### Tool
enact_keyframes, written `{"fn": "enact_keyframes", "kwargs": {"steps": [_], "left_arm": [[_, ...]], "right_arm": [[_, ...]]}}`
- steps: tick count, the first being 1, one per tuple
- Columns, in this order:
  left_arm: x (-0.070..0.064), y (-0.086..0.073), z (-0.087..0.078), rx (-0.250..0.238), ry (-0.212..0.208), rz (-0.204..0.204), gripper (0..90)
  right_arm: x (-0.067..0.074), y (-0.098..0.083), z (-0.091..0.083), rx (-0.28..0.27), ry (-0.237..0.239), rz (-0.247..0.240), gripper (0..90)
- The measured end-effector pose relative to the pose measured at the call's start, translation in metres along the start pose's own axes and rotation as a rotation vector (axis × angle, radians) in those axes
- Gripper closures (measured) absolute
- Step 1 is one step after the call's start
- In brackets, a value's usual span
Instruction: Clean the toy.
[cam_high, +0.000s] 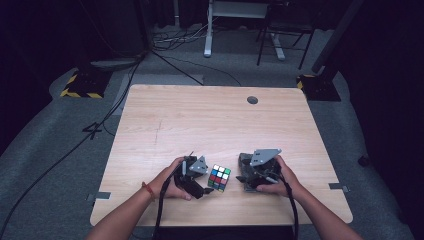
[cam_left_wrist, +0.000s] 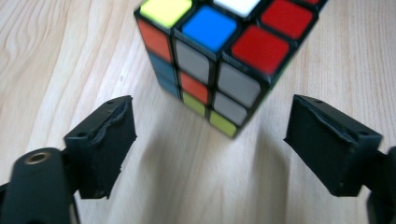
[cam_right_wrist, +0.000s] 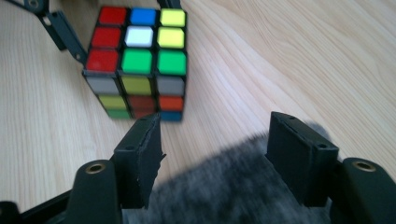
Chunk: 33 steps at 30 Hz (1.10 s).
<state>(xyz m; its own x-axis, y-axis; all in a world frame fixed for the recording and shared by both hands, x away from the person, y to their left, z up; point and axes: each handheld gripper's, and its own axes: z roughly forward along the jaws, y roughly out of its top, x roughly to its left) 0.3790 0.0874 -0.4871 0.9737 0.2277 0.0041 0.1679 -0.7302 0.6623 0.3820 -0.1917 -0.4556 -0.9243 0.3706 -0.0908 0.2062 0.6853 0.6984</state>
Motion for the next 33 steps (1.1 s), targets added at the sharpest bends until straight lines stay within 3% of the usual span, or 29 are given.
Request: {"fn": "enact_keyframes", "kwargs": {"steps": [4,9,13,18,20,26,33], "left_arm": [[0.005,0.013,0.012,-0.002,-0.021,0.024,15.5],[0.005,0.022,0.026,0.004,-0.033,0.051,15.9],[0.004,0.026,0.032,-0.006,-0.071,0.042,16.8],[0.003,0.026,0.033,0.001,-0.064,0.048,24.6],[0.002,0.024,0.032,-0.001,-0.046,0.059,31.1],[0.002,0.020,0.032,-0.024,-0.047,0.036,33.4],[0.001,0.020,0.030,-0.022,-0.044,0.046,33.8]], "right_arm": [[-0.017,-0.015,-0.009,0.036,-0.023,0.055,34.7],[-0.029,-0.036,-0.008,0.097,-0.029,0.098,32.5],[-0.035,-0.046,-0.007,0.101,-0.014,0.138,31.9],[-0.035,-0.051,-0.003,0.096,-0.004,0.166,33.6],[-0.034,-0.053,-0.004,0.087,-0.006,0.180,38.0],[-0.024,-0.051,-0.007,0.083,0.034,0.134,69.5],[-0.024,-0.052,-0.009,0.058,0.055,0.107,77.5]]}}
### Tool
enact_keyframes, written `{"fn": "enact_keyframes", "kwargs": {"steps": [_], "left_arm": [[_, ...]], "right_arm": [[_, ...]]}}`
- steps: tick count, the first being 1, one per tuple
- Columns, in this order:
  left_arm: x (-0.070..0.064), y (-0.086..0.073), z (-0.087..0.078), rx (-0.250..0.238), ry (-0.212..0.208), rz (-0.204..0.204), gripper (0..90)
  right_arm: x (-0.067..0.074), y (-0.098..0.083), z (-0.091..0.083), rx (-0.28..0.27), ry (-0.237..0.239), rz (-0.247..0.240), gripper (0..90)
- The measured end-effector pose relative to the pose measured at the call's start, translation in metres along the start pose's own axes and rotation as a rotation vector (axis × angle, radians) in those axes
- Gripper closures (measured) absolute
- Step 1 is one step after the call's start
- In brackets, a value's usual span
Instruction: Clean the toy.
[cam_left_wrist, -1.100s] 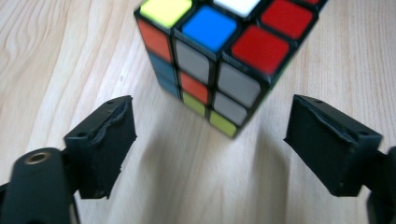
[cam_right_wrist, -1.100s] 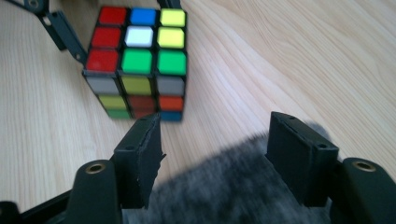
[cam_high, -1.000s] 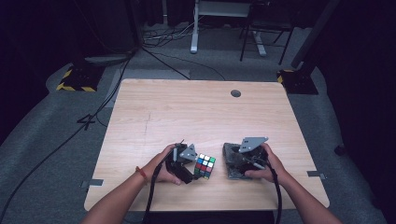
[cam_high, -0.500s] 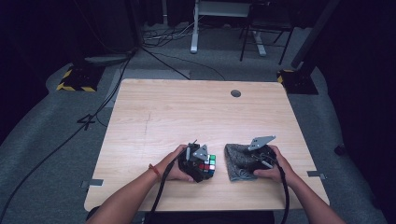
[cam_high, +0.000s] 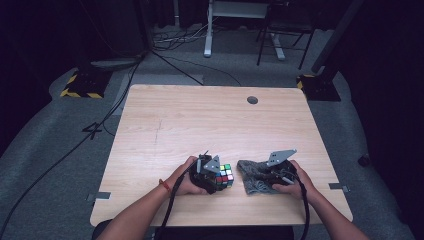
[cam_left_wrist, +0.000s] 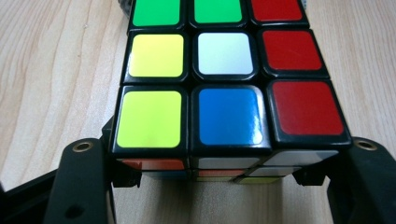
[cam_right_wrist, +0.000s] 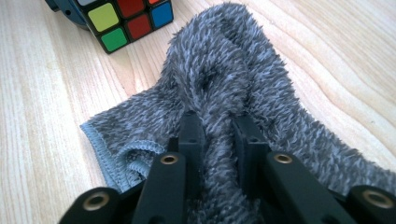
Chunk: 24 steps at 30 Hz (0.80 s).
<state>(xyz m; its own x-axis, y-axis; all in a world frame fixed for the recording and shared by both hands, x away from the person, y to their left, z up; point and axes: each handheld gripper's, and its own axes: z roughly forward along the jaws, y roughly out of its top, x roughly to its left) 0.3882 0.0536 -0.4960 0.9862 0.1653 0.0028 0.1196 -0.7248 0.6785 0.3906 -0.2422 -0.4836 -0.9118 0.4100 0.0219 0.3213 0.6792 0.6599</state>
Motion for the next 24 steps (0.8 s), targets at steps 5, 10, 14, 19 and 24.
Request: {"fn": "enact_keyframes", "kwargs": {"steps": [5,10,14,19,24], "left_arm": [[-0.002,0.005,-0.005,-0.007,-0.004,0.012,33.8],[0.001,0.008,-0.011,-0.030,0.003,0.000,33.8],[0.002,0.009,-0.014,-0.028,0.014,0.002,33.8],[0.002,0.011,-0.014,-0.021,0.011,0.008,33.8],[0.003,0.013,-0.015,-0.021,0.012,0.006,33.8]], "right_arm": [[-0.002,0.000,-0.004,-0.028,-0.006,-0.003,77.9],[-0.004,0.000,-0.010,-0.067,-0.012,-0.003,77.9],[-0.006,0.001,-0.017,-0.102,-0.016,-0.003,77.9],[-0.006,0.004,-0.027,-0.149,-0.023,-0.009,77.9],[-0.003,0.008,-0.033,-0.176,-0.020,-0.018,77.9]]}}
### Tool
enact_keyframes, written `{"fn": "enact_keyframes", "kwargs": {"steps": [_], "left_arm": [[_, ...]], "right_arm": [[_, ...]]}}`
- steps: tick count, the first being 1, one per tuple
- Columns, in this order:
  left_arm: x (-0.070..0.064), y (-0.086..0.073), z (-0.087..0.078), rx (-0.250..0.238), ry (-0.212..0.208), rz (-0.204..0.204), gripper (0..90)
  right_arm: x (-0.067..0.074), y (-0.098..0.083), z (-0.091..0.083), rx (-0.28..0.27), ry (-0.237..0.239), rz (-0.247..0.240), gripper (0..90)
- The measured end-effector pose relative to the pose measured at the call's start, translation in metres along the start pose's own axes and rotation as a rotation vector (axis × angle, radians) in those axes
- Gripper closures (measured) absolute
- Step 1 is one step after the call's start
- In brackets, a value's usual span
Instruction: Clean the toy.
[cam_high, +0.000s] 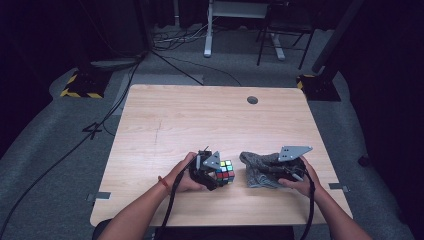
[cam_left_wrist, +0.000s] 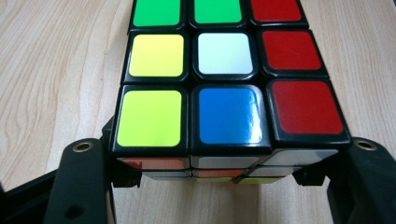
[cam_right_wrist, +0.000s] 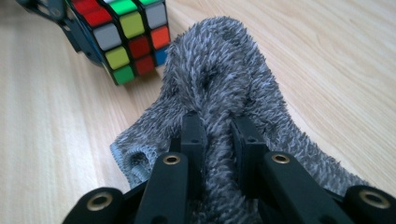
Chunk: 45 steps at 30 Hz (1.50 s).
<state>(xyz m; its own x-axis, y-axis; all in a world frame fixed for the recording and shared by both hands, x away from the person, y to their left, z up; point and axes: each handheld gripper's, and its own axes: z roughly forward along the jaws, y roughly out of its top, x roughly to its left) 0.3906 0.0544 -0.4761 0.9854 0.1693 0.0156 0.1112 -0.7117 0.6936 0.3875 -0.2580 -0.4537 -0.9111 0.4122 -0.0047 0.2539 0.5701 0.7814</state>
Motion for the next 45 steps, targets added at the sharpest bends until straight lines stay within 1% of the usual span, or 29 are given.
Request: {"fn": "enact_keyframes", "kwargs": {"steps": [2,3,5,8,11,13,15,17,19,20,21,22,24,25,27,28,30,31,32,33,35,36,37,38,39,42,43,44,45], "left_arm": [[0.000,0.001,-0.001,-0.002,0.008,0.004,33.8],[0.000,0.002,-0.002,0.001,0.010,0.003,33.8],[-0.001,0.004,-0.002,0.007,0.020,0.015,33.8],[-0.001,0.006,-0.002,0.002,0.020,0.017,33.8],[-0.003,0.009,-0.002,0.013,0.007,0.026,33.8],[-0.006,0.011,-0.001,0.020,0.013,0.039,33.9],[-0.007,0.013,-0.002,0.020,0.012,0.041,33.9],[-0.008,0.014,-0.002,0.024,0.025,0.047,33.9],[-0.009,0.015,-0.003,0.025,0.026,0.051,33.9],[-0.011,0.016,-0.003,0.033,0.032,0.066,33.9],[-0.011,0.016,-0.003,0.040,0.027,0.077,33.8],[-0.013,0.016,-0.002,0.045,0.024,0.077,33.9],[-0.014,0.017,0.000,0.056,0.031,0.088,33.9],[-0.014,0.017,0.000,0.055,0.032,0.087,33.9],[-0.013,0.016,-0.001,0.052,0.035,0.075,33.9],[-0.013,0.016,-0.001,0.054,0.039,0.075,33.9],[-0.013,0.016,-0.001,0.058,0.047,0.078,34.0],[-0.013,0.015,-0.001,0.074,0.050,0.088,34.0],[-0.013,0.015,-0.001,0.077,0.051,0.093,34.0],[-0.013,0.015,-0.001,0.072,0.048,0.093,34.0],[-0.014,0.016,-0.002,0.070,0.047,0.092,34.1],[-0.015,0.016,-0.003,0.075,0.042,0.091,34.0],[-0.015,0.015,-0.004,0.066,0.039,0.096,34.0],[-0.015,0.015,-0.004,0.061,0.036,0.093,34.0],[-0.016,0.015,-0.005,0.059,0.034,0.094,34.0],[-0.017,0.015,-0.009,0.041,0.020,0.089,34.0],[-0.017,0.016,-0.010,0.039,0.021,0.094,34.0],[-0.018,0.016,-0.011,0.044,0.025,0.095,34.0],[-0.017,0.016,-0.011,0.044,0.025,0.095,34.0]], "right_arm": [[0.002,0.004,-0.002,-0.007,-0.004,-0.013,77.9],[0.002,0.006,-0.004,-0.021,0.001,-0.016,77.9],[0.003,0.014,-0.009,-0.054,0.011,-0.020,77.9],[0.008,0.024,-0.012,-0.091,0.032,-0.028,77.8],[0.017,0.035,-0.011,-0.099,0.030,-0.056,77.9],[0.022,0.042,-0.007,-0.096,0.040,-0.071,77.9],[0.026,0.048,-0.002,-0.097,0.071,-0.074,77.9],[0.030,0.053,0.003,-0.098,0.094,-0.075,77.8],[0.034,0.058,0.010,-0.098,0.124,-0.078,77.8],[0.037,0.060,0.014,-0.095,0.143,-0.081,77.7],[0.042,0.063,0.019,-0.083,0.147,-0.095,77.7],[0.045,0.065,0.022,-0.075,0.150,-0.104,77.7],[0.051,0.070,0.029,-0.063,0.169,-0.117,77.7],[0.055,0.074,0.033,-0.045,0.155,-0.128,77.6],[0.056,0.077,0.038,-0.043,0.149,-0.122,77.4],[0.056,0.078,0.039,-0.042,0.138,-0.124,77.3],[0.057,0.079,0.041,-0.035,0.100,-0.147,77.4],[0.057,0.079,0.042,-0.032,0.088,-0.151,77.5],[0.057,0.079,0.042,-0.022,0.068,-0.166,77.5],[0.057,0.078,0.042,-0.019,0.061,-0.168,77.5],[0.053,0.075,0.039,-0.027,0.058,-0.151,77.5],[0.051,0.074,0.037,-0.024,0.044,-0.146,77.6],[0.049,0.073,0.035,-0.020,0.029,-0.143,77.6],[0.046,0.071,0.032,-0.017,0.024,-0.128,77.6],[0.044,0.070,0.030,-0.019,0.022,-0.125,77.6],[0.039,0.065,0.026,0.016,-0.016,-0.122,77.6],[0.037,0.063,0.025,0.020,-0.022,-0.116,77.7],[0.036,0.061,0.024,0.024,-0.015,-0.110,77.6],[0.036,0.061,0.023,0.016,-0.014,-0.106,77.7]]}}
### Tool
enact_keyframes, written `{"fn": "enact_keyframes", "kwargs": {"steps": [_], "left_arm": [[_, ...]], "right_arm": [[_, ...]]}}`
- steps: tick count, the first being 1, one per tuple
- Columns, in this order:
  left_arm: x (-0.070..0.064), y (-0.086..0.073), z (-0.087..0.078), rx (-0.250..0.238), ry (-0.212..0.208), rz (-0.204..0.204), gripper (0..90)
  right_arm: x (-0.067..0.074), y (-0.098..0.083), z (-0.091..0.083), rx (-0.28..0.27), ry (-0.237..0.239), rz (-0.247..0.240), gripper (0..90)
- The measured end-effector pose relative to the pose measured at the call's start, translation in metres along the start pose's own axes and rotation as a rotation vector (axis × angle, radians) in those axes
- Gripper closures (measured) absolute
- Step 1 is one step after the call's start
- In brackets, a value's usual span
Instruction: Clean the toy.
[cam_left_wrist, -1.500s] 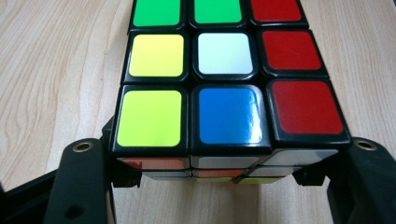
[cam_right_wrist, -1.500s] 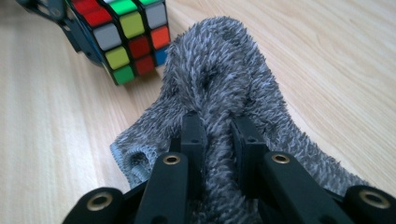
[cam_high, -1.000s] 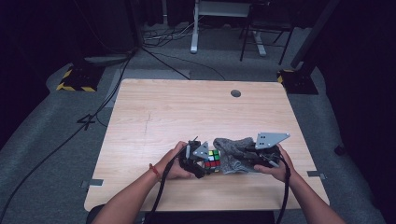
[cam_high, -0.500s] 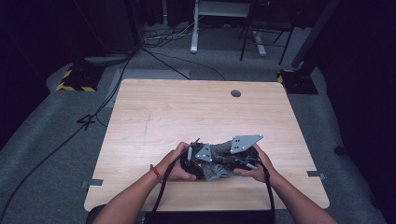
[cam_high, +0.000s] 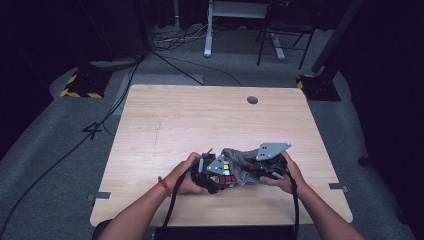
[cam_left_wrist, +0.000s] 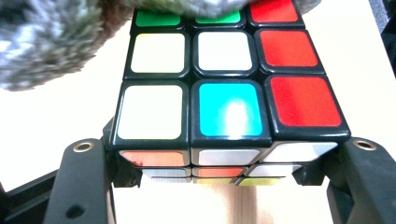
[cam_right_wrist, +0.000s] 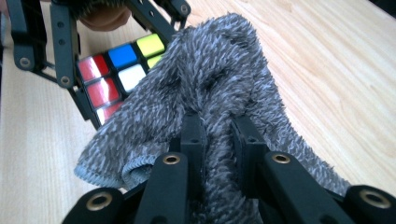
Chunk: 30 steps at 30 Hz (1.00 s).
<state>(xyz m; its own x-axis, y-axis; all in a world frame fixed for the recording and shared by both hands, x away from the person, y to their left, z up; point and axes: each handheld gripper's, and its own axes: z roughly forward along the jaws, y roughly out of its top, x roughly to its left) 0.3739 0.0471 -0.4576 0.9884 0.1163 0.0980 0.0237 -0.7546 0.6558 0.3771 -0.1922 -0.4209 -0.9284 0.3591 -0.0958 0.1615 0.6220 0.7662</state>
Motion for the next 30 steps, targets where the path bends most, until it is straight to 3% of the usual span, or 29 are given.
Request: {"fn": "enact_keyframes", "kwargs": {"steps": [5,10,11,13,16,18,24,28,30], "left_arm": [[0.000,0.002,0.005,0.015,0.001,0.002,34.0],[-0.001,0.003,0.011,0.046,0.010,0.021,34.0],[-0.001,0.003,0.010,0.033,-0.004,0.024,34.0],[-0.001,0.003,0.010,0.031,0.011,0.021,34.0],[0.001,0.003,0.008,0.025,0.013,0.015,34.0],[0.000,0.003,0.007,0.022,0.015,0.016,34.0],[-0.001,0.002,0.005,0.033,0.019,0.015,34.1],[0.003,0.000,-0.004,-0.016,0.018,-0.003,34.0],[0.004,0.000,-0.008,-0.027,0.025,-0.011,34.1]], "right_arm": [[0.010,0.012,-0.002,-0.049,0.045,-0.015,77.8],[0.022,0.023,0.005,-0.060,0.096,-0.030,77.9],[0.025,0.025,0.007,-0.054,0.100,-0.040,77.9],[0.027,0.027,0.011,-0.061,0.120,-0.033,77.9],[0.026,0.029,0.013,-0.062,0.106,-0.040,77.9],[0.024,0.028,0.013,-0.058,0.067,-0.061,77.9],[0.008,0.013,0.008,-0.045,0.033,-0.013,78.0],[0.002,0.002,0.003,-0.004,0.003,0.000,78.0],[0.000,-0.002,0.001,-0.013,0.019,0.014,78.0]]}}
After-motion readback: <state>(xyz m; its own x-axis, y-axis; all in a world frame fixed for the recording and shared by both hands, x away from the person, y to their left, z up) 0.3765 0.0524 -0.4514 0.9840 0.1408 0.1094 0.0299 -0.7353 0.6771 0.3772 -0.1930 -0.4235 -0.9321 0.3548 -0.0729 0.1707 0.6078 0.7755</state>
